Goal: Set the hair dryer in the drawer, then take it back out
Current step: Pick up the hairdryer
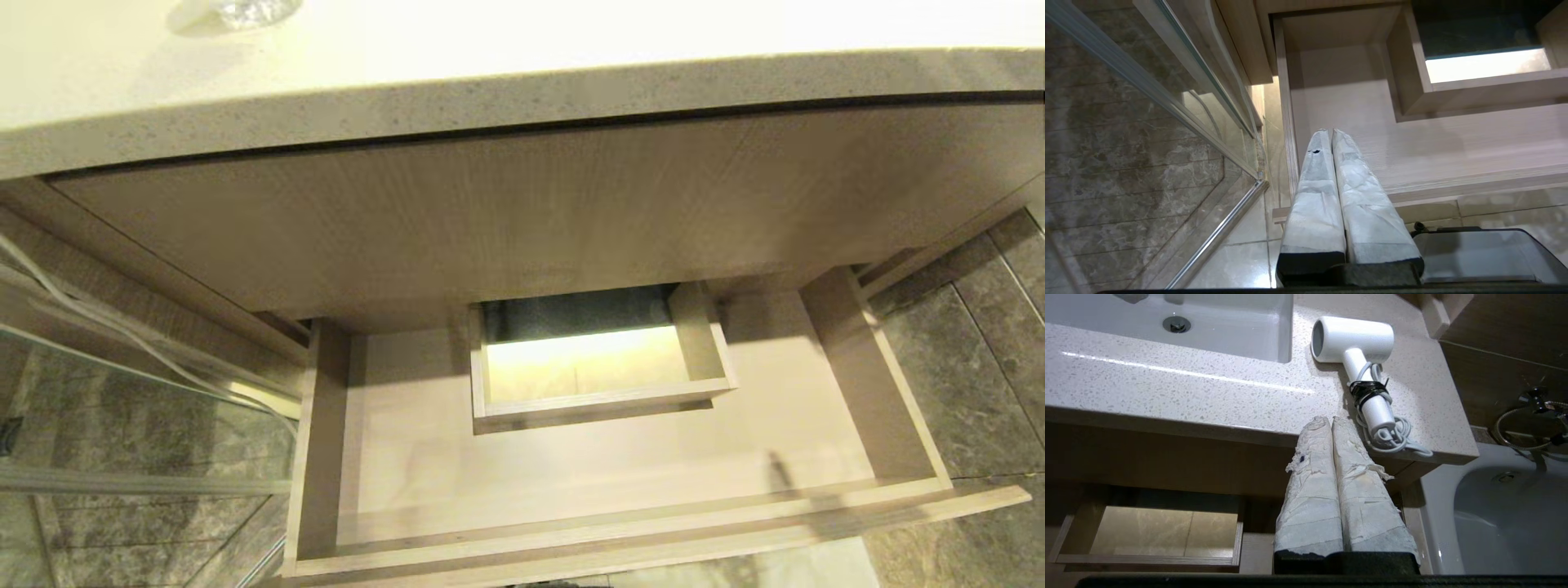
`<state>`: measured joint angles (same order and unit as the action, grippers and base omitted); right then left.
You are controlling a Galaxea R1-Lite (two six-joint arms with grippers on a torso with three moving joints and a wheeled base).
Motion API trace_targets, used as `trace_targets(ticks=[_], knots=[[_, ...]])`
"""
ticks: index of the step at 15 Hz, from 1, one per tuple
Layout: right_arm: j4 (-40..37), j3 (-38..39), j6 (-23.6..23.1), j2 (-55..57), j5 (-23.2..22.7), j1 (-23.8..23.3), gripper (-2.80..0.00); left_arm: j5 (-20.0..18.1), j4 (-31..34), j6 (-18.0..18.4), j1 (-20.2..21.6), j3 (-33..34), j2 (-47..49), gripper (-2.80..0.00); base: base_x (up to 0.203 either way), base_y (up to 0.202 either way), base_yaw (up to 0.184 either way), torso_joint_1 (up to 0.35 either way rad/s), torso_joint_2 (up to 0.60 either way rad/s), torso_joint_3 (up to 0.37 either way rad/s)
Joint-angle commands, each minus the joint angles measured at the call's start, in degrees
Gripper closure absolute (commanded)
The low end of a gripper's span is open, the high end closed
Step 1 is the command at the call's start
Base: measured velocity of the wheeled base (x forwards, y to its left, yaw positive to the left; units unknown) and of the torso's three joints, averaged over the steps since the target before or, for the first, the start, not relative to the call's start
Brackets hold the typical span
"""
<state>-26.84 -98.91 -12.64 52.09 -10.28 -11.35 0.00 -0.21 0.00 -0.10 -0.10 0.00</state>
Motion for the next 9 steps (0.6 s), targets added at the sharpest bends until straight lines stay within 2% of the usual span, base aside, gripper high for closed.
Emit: trace_targets(ticks=[1,4,7,9], knots=[[-0.41,0.56,-0.1,0.12,0.0,0.01,0.0,0.0,-0.06,0.0,-0.07,0.01,0.01,0.0,0.0,0.0,0.0,0.254,-0.53,-0.276],[-1.16,1.94,-0.1,0.62,4.68,-0.07,0.0,0.0,-0.06,0.0,0.01,0.01,0.0,0.0,0.0,0.0,0.0,0.226,-0.46,-0.235],[-5.53,2.2,-0.71,3.56,13.94,0.0,0.0,0.0,-0.06,0.0,0.01,0.01,0.09,0.0,0.0,0.0,0.0,0.051,-0.1,-0.055],[-6.44,1.89,-0.8,5.64,16.84,0.01,0.0,0.0,-0.06,0.0,0.01,0.01,0.0,0.0,0.0,0.0,0.0,0.009,-0.02,-0.01]])
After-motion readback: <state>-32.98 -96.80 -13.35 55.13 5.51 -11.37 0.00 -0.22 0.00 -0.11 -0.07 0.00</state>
